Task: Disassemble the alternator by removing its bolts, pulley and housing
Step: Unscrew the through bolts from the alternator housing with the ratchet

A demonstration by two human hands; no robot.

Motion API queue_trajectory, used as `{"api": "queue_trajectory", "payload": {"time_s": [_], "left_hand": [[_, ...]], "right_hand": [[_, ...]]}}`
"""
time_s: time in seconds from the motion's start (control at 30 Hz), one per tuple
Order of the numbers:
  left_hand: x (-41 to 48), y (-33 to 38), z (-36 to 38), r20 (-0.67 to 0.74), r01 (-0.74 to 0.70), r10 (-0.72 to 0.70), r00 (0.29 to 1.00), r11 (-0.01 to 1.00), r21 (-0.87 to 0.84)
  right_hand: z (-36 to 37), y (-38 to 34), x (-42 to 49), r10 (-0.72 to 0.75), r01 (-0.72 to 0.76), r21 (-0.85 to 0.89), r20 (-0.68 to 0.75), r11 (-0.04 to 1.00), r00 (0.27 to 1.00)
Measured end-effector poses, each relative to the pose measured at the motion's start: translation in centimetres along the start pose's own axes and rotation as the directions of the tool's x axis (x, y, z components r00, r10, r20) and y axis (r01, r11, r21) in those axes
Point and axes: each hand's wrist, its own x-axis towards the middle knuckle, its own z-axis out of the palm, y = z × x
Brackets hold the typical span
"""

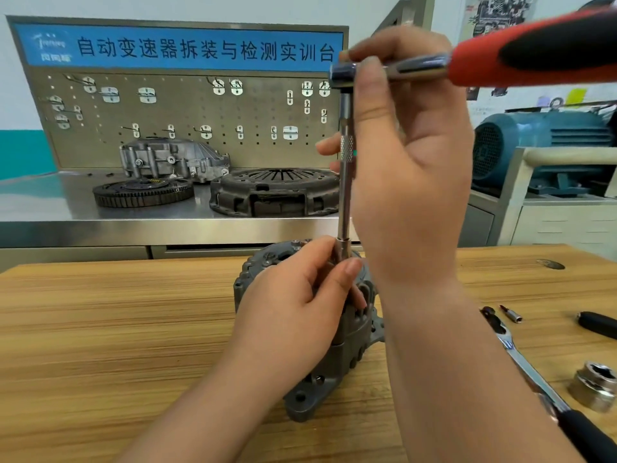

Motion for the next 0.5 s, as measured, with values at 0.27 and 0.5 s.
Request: {"api": "queue_trajectory", "payload": {"time_s": [0.27,0.5], "left_hand": [[-0.1,0.0,-0.4,0.053,-0.059,0.057,0.997,0.997,0.042],[0.0,0.3,-0.3,0.037,-0.005,0.003,0.999,0.999,0.043]], "right_hand": [[-1.4,0.0,0.8,0.512,-0.565,0.701,0.323,0.436,0.796],[-1.1,0.3,0.6,0.031,-0.031,0.024,0.008,0.999,0.999]]}}
